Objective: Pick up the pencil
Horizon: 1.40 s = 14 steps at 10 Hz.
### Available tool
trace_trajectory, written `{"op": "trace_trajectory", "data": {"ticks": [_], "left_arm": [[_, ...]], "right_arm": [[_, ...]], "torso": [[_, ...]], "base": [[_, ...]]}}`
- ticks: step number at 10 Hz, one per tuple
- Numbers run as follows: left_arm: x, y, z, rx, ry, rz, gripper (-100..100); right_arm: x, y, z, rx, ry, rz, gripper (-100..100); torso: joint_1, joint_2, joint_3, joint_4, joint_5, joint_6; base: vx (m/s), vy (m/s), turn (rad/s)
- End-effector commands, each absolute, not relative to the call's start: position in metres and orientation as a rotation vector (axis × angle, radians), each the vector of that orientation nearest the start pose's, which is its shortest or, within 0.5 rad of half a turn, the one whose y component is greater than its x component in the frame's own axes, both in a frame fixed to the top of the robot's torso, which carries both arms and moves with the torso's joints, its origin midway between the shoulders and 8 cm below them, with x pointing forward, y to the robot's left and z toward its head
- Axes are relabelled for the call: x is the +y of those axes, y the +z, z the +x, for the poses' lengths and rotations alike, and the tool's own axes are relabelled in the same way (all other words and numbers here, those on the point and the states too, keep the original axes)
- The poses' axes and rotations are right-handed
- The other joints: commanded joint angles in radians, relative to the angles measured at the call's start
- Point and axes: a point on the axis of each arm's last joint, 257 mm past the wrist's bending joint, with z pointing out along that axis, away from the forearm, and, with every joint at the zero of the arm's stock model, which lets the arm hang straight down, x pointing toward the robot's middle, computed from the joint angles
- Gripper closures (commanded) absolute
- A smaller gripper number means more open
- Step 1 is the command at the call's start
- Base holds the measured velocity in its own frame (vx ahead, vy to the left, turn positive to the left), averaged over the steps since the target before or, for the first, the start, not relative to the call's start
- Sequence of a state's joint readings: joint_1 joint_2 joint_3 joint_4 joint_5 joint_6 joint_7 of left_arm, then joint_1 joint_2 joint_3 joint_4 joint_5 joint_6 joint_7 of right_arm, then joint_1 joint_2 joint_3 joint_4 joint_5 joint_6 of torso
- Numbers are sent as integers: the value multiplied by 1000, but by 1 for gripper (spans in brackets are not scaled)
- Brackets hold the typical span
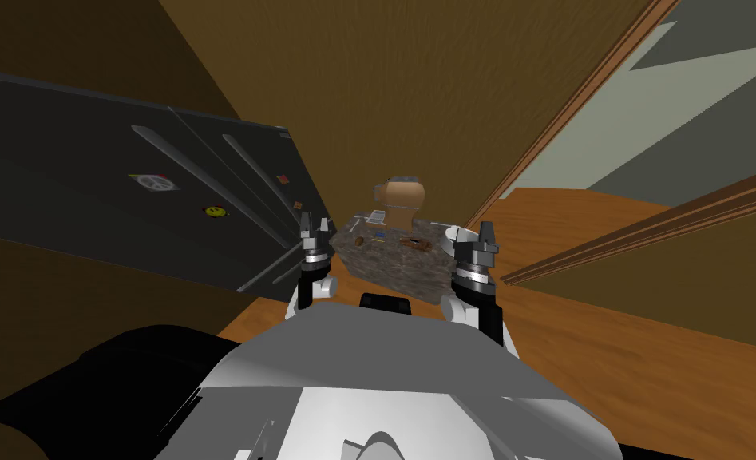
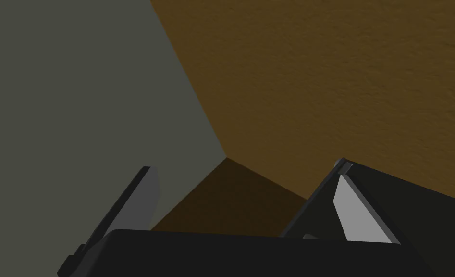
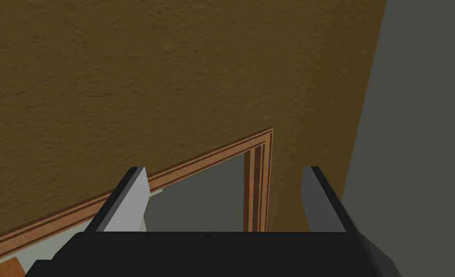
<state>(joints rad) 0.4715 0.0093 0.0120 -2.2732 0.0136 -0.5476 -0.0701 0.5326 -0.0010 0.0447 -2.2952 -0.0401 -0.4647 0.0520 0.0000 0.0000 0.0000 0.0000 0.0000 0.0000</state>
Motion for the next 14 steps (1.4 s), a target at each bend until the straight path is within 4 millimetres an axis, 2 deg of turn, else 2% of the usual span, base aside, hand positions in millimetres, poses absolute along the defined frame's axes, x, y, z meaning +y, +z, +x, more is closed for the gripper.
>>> {"op": "trace_trajectory", "data": {"ticks": [1,4,7,8,10,11,13,14], "left_arm": [[281,33,342,633,-1241,-569,-100],[291,18,352,725,-1196,-582,-100],[311,-7,364,834,-1125,-627,-100],[311,-8,364,836,-1124,-630,-100],[330,-29,372,915,-1064,-676,-100],[331,-30,372,918,-1062,-679,-100],[353,-51,377,990,-998,-726,-100],[354,-55,379,1002,-990,-742,-100]], "right_arm": [[-273,14,346,637,1302,709,0],[-273,14,346,637,1302,709,0],[-273,14,346,637,1302,709,0],[-273,14,346,637,1302,709,0],[-273,14,346,637,1302,709,0],[-273,14,346,637,1302,709,0],[-273,14,346,637,1302,709,0],[-273,14,346,637,1302,709,0]], "torso": [[0,0,0,0,0,0],[-5,3,2,1,-1,0],[-7,4,2,1,-2,0],[-8,4,2,1,-2,0],[-5,2,1,1,-1,0],[-6,3,2,1,-1,0],[-5,2,1,1,-1,0],[-5,3,2,1,-1,0]], "base": [[-25,-41,13],[-45,-85,8],[-58,-111,-26],[-37,-83,-8],[-38,-84,-61],[-36,-72,-20],[-35,-81,-102],[-28,-67,-36]]}}
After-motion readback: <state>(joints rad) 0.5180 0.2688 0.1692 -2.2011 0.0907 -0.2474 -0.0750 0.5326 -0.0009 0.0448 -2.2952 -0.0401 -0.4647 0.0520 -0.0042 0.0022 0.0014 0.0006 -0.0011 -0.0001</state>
